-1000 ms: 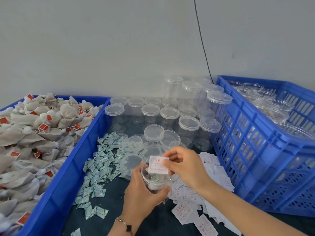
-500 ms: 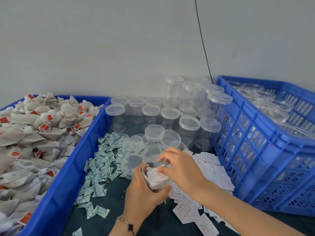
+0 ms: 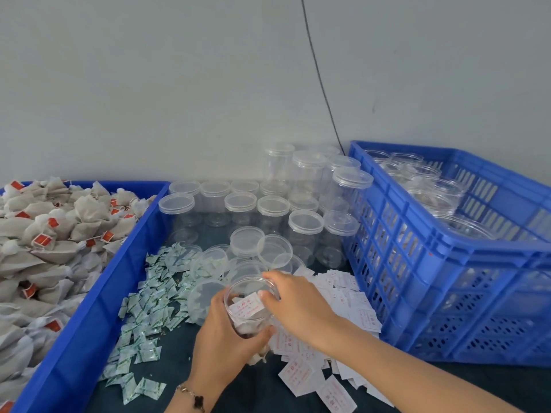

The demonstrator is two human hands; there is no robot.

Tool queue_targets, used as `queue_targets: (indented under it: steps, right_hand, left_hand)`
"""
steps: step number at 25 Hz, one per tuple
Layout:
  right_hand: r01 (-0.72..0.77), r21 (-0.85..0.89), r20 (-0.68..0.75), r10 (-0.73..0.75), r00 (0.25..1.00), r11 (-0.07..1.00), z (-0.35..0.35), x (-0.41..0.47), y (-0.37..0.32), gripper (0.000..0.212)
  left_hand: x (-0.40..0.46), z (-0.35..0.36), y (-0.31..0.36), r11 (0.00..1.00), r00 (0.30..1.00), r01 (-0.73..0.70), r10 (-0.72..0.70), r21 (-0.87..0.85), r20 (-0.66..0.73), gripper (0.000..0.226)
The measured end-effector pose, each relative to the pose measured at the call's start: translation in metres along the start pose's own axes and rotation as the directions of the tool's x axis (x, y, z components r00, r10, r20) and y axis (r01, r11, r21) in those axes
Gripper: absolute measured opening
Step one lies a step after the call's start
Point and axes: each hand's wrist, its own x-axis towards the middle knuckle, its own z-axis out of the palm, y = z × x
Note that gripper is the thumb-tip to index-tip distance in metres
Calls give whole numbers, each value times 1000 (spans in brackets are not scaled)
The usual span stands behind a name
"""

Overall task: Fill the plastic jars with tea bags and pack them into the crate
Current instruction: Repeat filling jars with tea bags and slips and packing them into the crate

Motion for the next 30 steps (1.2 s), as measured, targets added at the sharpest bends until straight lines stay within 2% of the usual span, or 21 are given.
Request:
queue_targets:
  steps: [3, 9, 13, 16, 18, 20, 22, 25, 28, 30]
  right_hand:
    - [-21, 50, -61, 24, 998, 998, -19, -1, 0, 43]
    - [-50, 114, -278, 81, 957, 992, -85, -8, 10, 39]
    - [-112, 142, -313, 152, 938, 983, -130, -24, 24, 38]
    - [-101, 146, -371, 149, 917, 984, -169, -40, 30, 36]
    - [-66, 210, -436, 154, 887, 976, -202, -50, 33, 30]
    - [-62, 285, -501, 203, 841, 957, -231, -57, 38, 28]
    - [-65, 329, -562, 251, 788, 942, -254, -60, 48, 35]
    - [-73, 326, -606, 268, 749, 942, -287, -56, 59, 50]
    - [-100, 237, -659, 236, 715, 966, -337, -48, 62, 40]
    - [-99, 245, -672, 242, 700, 964, -372, -45, 63, 28]
  left_hand:
    - [11, 0, 22, 992, 997, -70, 74, 109, -31, 88]
    - [35, 22, 98, 945, 958, -273, 284, 179, -36, 79]
    - [41, 43, 148, 934, 946, -314, 322, 170, -25, 96]
    - [43, 49, 189, 927, 936, -350, 352, 136, 7, 88]
    - [48, 54, 223, 915, 920, -391, 391, 99, 27, 84]
    - [51, 60, 258, 900, 903, -429, 427, 79, 52, 77]
    - [55, 71, 292, 885, 888, -459, 452, 84, 87, 72]
    - [68, 86, 332, 858, 856, -510, 499, 61, 137, 71]
    - [92, 101, 372, 799, 787, -601, 593, -7, 171, 84]
    - [112, 115, 396, 748, 725, -658, 660, -83, 195, 86]
